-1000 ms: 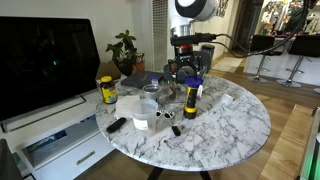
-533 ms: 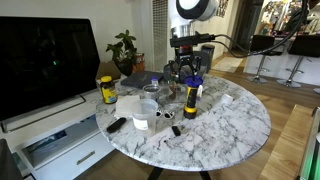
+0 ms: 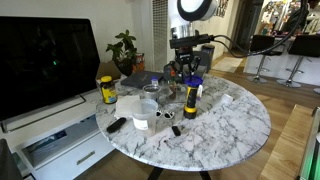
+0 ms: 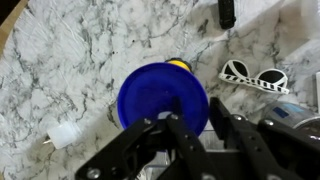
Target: Pick up the blue lid and put it in the box
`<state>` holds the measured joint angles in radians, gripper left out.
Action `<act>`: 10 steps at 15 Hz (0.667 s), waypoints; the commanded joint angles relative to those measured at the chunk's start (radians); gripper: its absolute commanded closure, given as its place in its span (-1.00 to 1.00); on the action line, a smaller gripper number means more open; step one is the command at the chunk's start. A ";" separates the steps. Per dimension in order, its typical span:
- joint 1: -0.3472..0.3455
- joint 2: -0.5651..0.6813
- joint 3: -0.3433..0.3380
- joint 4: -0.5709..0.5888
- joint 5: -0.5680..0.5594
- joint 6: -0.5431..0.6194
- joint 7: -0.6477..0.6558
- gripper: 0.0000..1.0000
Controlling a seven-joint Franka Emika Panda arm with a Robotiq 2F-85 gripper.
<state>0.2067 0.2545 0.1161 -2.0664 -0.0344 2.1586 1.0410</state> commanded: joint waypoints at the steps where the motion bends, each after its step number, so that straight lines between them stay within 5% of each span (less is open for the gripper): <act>1: 0.020 -0.007 -0.015 -0.005 -0.040 0.015 0.037 0.83; 4: 0.021 -0.007 -0.014 0.001 -0.053 0.013 0.042 1.00; 10: 0.025 -0.072 -0.033 -0.030 -0.137 -0.027 0.089 1.00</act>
<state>0.2125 0.2457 0.1124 -2.0521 -0.0904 2.1587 1.0728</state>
